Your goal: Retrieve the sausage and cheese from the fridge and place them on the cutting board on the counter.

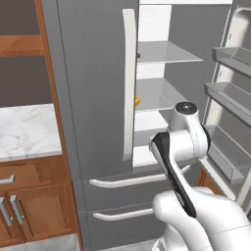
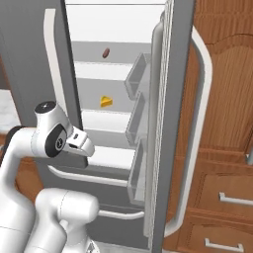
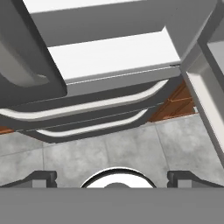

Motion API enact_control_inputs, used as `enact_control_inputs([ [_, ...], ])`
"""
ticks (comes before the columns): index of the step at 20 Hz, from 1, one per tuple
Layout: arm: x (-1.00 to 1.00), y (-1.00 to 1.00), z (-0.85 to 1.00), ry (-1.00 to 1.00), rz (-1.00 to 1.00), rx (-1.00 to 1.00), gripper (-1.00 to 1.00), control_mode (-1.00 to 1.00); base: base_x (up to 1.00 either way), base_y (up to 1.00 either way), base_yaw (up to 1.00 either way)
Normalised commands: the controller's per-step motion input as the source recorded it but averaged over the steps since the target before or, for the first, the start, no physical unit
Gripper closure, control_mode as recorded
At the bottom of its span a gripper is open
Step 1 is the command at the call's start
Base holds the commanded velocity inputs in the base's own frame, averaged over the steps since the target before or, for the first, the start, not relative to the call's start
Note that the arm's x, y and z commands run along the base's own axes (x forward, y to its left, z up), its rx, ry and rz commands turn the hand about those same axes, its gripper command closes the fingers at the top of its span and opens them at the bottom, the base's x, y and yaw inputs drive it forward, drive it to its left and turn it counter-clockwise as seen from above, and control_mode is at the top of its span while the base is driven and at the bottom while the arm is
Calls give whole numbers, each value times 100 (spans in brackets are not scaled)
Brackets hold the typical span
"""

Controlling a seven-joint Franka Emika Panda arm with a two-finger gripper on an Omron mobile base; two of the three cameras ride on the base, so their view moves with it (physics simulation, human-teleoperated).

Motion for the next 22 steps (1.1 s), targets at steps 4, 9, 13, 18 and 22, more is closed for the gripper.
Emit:
enact_control_inputs([
  [4, 0, 0, 0, 0, 0, 0, -100, 100, 40, -9, 3],
  [9, 0, 0, 0, 0, 0, 0, -100, 100, 33, -4, 4],
  [13, 0, 0, 0, 0, 0, 0, -100, 100, 0, 0, 0],
  [18, 0, 0, 0, 0, 0, 0, -100, 100, 0, 0, 0],
  [22, 0, 0, 0, 0, 0, 0, -100, 100, 0, 0, 0],
])
